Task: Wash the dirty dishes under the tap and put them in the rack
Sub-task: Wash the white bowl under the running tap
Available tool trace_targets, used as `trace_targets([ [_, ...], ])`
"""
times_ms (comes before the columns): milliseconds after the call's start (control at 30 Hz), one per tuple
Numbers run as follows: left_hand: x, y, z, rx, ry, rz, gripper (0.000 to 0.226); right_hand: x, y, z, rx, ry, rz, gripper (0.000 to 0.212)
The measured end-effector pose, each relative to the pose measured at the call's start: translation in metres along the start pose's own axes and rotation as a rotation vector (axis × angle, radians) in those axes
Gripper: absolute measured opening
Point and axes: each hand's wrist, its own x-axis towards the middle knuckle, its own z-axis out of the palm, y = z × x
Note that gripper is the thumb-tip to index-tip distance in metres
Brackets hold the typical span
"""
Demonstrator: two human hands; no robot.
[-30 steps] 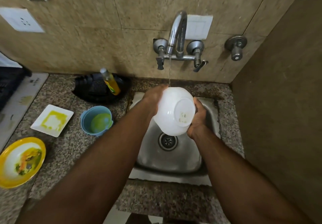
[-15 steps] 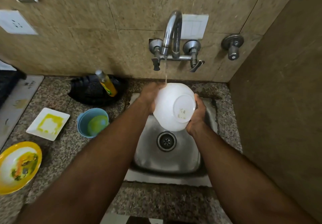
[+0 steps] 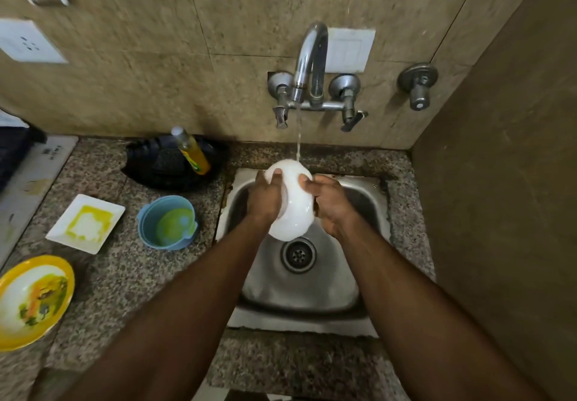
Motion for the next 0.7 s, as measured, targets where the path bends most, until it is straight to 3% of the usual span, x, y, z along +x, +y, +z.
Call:
trace_targets([
  [100,-0.008,-0.011,0.007,0.204,0.008,0.159,0.073,0.003,0.005,0.014,-0.083,0.023,-0.033,0.028],
  [233,-0.020,-0.024,0.013,0.277,-0.044,0.640,0.059,0.007,0.004,0.021,-0.137,0.129,-0.057,0.020],
  [367,0.003,-0.023,0.005,0.242,-0.090,0.730,0.050,0.003,-0.001,0.021,0.004,0.158,-0.070,0.016],
  [433,0.011,-0.013,0.004,0.171,-0.117,0.655,0.050,0.000,-0.003,0.023,0.033,0.165,-0.095,0.012],
  [567,0.014,0.030,-0.002,-0.353,-0.199,0.216,0.037,-0.007,-0.011,0.032,0.037,0.156,-0.145,0.013],
  [633,0.013,0.043,-0.006,-0.411,-0.191,0.059,0.024,-0.007,-0.017,0.031,0.000,0.170,-0.166,0.019],
  [700,0.013,0.044,-0.013,-0.366,-0.226,-0.010,0.033,-0.007,-0.026,0.026,-0.031,0.176,-0.155,0.022],
])
